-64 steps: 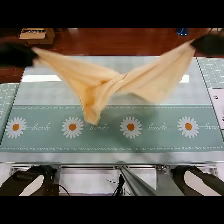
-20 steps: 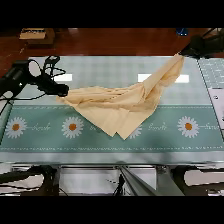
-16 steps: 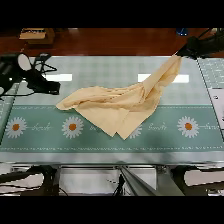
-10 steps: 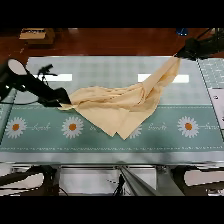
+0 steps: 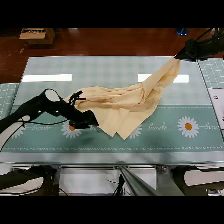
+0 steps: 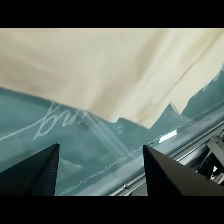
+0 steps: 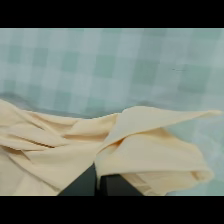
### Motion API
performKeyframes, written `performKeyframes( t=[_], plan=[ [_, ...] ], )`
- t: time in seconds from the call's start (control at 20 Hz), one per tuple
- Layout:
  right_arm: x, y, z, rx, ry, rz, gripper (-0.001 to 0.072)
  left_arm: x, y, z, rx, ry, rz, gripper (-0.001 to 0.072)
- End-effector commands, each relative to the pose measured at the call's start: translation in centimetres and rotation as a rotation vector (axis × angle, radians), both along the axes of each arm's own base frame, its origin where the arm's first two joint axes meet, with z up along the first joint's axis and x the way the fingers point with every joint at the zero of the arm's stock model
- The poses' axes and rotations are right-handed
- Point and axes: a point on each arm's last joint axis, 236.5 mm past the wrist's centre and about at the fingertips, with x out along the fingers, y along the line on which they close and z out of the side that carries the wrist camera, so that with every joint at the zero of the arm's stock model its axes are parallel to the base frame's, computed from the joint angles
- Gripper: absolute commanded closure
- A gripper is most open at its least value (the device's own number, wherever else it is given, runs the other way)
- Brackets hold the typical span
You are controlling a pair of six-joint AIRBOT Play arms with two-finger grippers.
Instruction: Fold the shirts.
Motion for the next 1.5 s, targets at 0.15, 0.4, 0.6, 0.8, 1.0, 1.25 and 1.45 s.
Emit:
performKeyframes(
  t=[0.15,0.4,0.6,0.8,1.0,1.25,1.45],
  plan=[
    [0.0,0.0,0.0,0.000,0.000,0.000,0.0682,1.4,-3.4,-2.2,-0.046,0.008,0.122,0.0085],
    [-0.2,0.0,-0.1,0.001,0.008,0.005,0.0682,2.4,-3.6,-3.8,-0.040,0.027,0.185,0.0560],
    [-0.2,0.0,-0.1,0.001,0.007,0.005,0.0682,2.6,-3.1,-3.3,-0.056,0.013,0.169,0.0688],
    [-0.1,0.1,0.0,0.000,0.004,0.007,0.0682,4.3,-3.5,3.2,-0.151,-0.160,0.100,0.0689],
    [-0.3,0.2,1.6,0.000,-0.039,0.001,0.0682,8.4,-2.1,20.3,-0.290,-0.625,0.112,0.0689],
    [-1.4,1.4,13.3,0.027,-0.375,-0.041,0.0682,7.5,6.7,45.4,-0.323,-1.293,0.304,0.0688],
    [-7.3,1.0,30.0,0.020,-0.863,-0.189,0.0683,1.4,12.9,59.3,-0.184,-1.721,0.454,0.0688]
  ],
)
